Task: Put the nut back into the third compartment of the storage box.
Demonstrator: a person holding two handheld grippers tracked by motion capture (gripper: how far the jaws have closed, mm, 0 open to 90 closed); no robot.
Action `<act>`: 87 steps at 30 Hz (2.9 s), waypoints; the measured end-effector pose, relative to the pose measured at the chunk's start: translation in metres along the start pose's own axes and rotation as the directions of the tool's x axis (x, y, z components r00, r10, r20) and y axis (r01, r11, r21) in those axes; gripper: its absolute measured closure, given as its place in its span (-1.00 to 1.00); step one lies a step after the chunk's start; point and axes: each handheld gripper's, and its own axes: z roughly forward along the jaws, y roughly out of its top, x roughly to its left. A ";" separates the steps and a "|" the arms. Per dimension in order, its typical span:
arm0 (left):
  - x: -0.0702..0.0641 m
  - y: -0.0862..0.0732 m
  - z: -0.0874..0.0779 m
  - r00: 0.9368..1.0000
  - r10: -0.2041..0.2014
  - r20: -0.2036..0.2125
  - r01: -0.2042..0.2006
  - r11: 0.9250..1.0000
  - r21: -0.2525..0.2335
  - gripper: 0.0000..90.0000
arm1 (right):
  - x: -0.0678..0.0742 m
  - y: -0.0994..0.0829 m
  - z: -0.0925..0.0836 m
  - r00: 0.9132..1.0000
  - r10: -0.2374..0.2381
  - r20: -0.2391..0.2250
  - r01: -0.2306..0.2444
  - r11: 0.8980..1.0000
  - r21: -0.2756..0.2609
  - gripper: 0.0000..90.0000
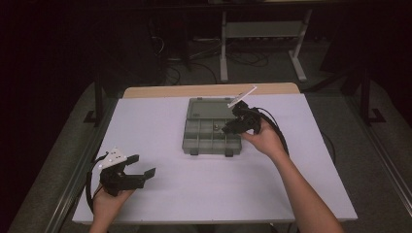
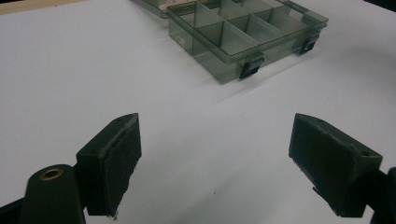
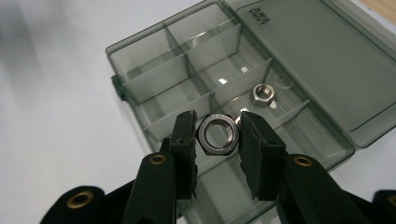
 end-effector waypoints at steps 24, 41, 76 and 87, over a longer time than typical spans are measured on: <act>0.001 0.000 0.000 1.000 -0.003 0.003 0.003 1.000 0.000 -0.63 | -0.028 0.031 0.023 0.995 0.090 0.046 -0.090 0.996 0.005 0.47; 0.001 0.000 -0.001 1.000 -0.004 0.004 0.004 1.000 -0.005 -0.63 | -0.029 0.026 0.061 0.992 0.117 0.052 -0.121 0.990 0.071 0.47; -0.001 -0.001 0.002 1.000 0.004 0.003 -0.004 1.000 0.014 -0.63 | -0.036 -0.024 0.008 0.980 0.191 0.058 -0.187 0.980 -0.071 -0.08; -0.002 -0.001 0.003 1.000 -0.005 0.003 0.005 1.000 0.011 -0.63 | -0.036 -0.052 -0.011 0.974 0.217 0.072 -0.208 0.971 -0.117 -0.17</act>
